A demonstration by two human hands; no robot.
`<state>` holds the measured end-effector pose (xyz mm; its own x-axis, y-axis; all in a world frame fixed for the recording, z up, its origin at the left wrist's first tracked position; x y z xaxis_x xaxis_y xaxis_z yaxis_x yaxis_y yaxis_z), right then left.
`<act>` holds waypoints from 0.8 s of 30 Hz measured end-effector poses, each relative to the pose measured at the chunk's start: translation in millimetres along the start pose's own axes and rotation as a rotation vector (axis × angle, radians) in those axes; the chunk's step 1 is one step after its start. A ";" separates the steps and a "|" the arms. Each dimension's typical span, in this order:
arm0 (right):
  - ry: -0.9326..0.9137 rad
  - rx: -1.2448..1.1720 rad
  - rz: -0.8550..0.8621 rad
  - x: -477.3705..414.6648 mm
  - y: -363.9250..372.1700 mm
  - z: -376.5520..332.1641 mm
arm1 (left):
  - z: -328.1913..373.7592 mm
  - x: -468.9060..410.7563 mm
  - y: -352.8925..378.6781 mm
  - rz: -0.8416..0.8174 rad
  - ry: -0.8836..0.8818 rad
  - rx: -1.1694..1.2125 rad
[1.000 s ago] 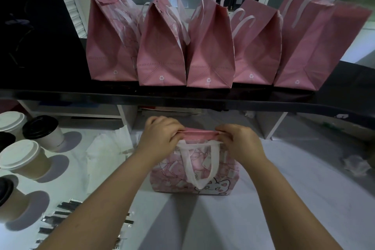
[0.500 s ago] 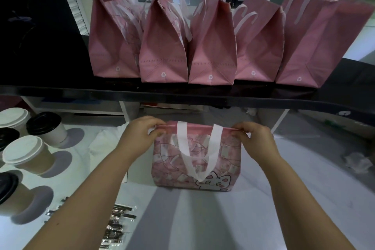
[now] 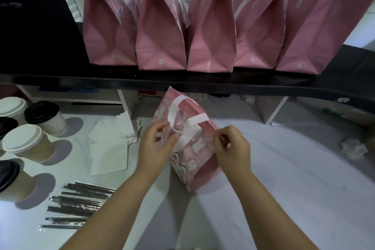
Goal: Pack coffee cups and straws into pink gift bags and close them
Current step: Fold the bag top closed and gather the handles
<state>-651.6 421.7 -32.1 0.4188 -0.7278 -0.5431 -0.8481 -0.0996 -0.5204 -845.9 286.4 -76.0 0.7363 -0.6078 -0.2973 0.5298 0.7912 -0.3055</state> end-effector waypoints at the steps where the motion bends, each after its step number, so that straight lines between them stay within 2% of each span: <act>1: 0.024 -0.077 -0.027 4.7 6.3 -2.0 | -4.7 17.3 3.5 -0.011 0.017 0.015; 5: 0.109 -0.429 -0.244 18.0 23.2 10.0 | -34.0 75.7 16.4 -0.090 -0.003 -0.038; 7: 0.165 -0.469 -0.390 27.1 26.9 31.5 | -45.0 88.7 17.9 -0.115 -0.026 -0.079; 9: 0.296 -0.467 -0.483 42.5 32.1 54.4 | -52.8 91.7 17.6 -0.118 -0.104 -0.024; 11: 0.387 -0.448 -0.471 58.6 36.7 68.7 | -56.6 90.6 18.0 -0.115 -0.161 0.066; 13: 0.407 -0.449 -0.405 69.5 40.3 72.1 | -53.7 88.5 16.3 -0.104 -0.118 0.077; 15: 0.404 -0.449 -0.353 76.8 44.3 68.7 | -51.4 87.6 12.4 -0.090 -0.083 0.062; 20: 0.354 -0.305 -0.247 82.4 51.8 59.2 | -54.4 82.1 1.5 -0.012 -0.127 -0.032; 24: 0.346 -0.245 -0.240 84.9 60.5 61.0 | -57.2 77.9 3.9 -0.013 -0.150 -0.104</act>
<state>-647.6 395.3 -149.9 0.5151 -0.8431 -0.1541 -0.8095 -0.4194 -0.4109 -810.6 238.2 -152.1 0.7887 -0.5945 -0.1567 0.4988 0.7678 -0.4021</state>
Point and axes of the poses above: each hand's wrist, its own x-axis away from the middle knuckle, its own y-axis out of the palm, z = x × y, the point moved 9 cm from there along -x, towards the middle knuckle, and after that the axes turned 1 degree about -x, right-handed, at the moved point
